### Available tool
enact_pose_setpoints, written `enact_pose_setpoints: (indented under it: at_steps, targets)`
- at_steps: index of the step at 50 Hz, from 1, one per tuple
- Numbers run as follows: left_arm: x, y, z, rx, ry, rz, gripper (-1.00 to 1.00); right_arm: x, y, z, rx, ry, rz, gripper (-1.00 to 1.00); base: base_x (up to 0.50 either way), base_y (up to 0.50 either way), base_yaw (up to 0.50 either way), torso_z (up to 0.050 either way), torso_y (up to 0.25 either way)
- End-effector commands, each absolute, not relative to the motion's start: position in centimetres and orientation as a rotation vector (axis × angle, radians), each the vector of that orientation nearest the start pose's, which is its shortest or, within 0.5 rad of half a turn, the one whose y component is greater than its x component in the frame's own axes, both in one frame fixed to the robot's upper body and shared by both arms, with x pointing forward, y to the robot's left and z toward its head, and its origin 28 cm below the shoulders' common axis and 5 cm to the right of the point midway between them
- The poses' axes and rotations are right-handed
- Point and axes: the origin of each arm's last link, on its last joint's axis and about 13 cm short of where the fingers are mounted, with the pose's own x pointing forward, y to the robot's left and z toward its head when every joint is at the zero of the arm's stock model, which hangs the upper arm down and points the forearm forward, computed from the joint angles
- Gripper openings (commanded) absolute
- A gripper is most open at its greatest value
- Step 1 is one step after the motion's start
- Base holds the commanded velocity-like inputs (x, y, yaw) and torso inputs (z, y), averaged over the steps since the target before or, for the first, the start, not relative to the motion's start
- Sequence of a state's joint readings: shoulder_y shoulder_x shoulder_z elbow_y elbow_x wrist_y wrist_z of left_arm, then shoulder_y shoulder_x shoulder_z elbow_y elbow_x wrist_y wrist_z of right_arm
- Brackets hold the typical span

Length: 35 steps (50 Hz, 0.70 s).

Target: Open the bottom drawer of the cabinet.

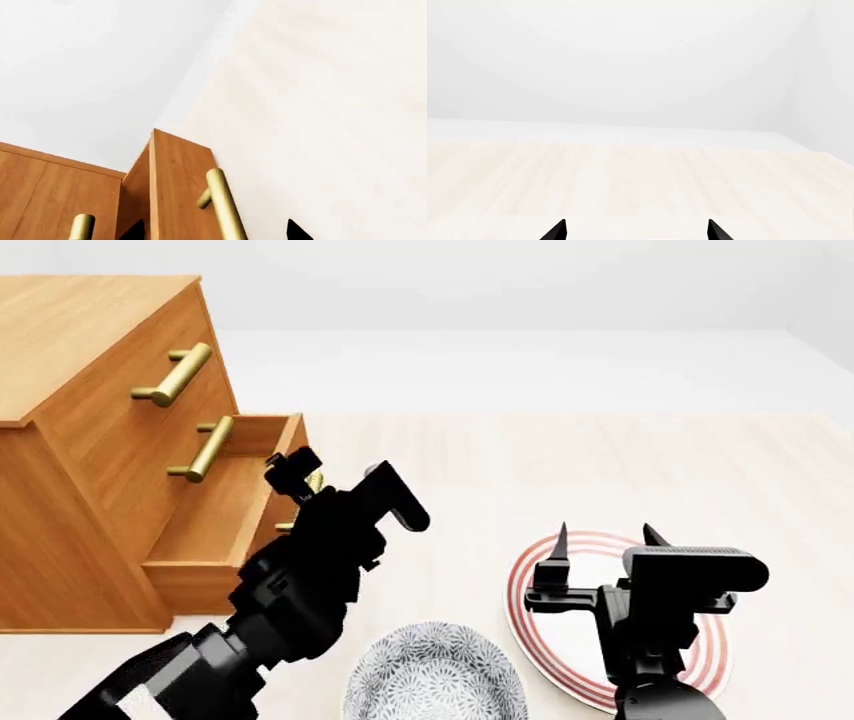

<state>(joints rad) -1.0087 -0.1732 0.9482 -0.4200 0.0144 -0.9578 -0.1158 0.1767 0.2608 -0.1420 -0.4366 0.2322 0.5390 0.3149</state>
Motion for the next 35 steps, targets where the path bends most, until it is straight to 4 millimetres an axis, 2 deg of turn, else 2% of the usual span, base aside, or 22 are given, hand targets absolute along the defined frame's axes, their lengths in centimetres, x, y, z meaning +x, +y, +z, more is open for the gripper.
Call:
enact_pose_setpoints:
  at_steps: [1, 4, 11, 14, 15, 17, 22, 35]
  targets:
    - [34.3, 17.0, 18.3, 0.837, 0.22, -0.117, 1.0, 23.2, -11.2, 10.6, -0.075, -0.041, -0.093, 1.0, 0.0, 0.0, 0.0, 0.0, 0.0]
    - [35.4, 17.9, 21.1, 0.667, 0.137, 0.0, 1.0, 23.2, -11.2, 10.6, -0.075, -0.042, -0.092, 1.0, 0.0, 0.0, 0.0, 0.0, 0.0]
    - [36.8, 19.3, 23.5, 0.43, 0.154, 0.035, 1.0, 23.3, -11.1, 10.5, -0.073, -0.042, -0.092, 1.0, 0.0, 0.0, 0.0, 0.0, 0.0]
    - [37.2, 19.8, 23.7, 0.308, 0.197, 0.043, 1.0, 23.3, -11.1, 10.6, -0.073, -0.043, -0.091, 1.0, 0.0, 0.0, 0.0, 0.0, 0.0]
    - [37.3, 19.9, 23.8, 0.308, 0.221, 0.103, 1.0, 23.2, -11.1, 10.6, -0.073, -0.044, -0.091, 1.0, 0.0, 0.0, 0.0, 0.0, 0.0]
    - [37.5, 20.2, 24.0, 0.19, 0.279, 0.059, 1.0, 23.2, -11.1, 10.5, -0.074, -0.043, -0.091, 1.0, 0.0, 0.0, 0.0, 0.0, 0.0]
    - [37.2, 20.4, 24.2, 0.101, 0.385, -0.008, 1.0, 23.2, -11.1, 10.6, -0.073, -0.044, -0.092, 1.0, 0.0, 0.0, 0.0, 0.0, 0.0]
    - [37.4, 21.0, 23.1, 0.103, 0.523, -0.006, 1.0, 23.2, -11.1, 10.6, -0.072, -0.046, -0.091, 1.0, 0.0, 0.0, 0.0, 0.0, 0.0]
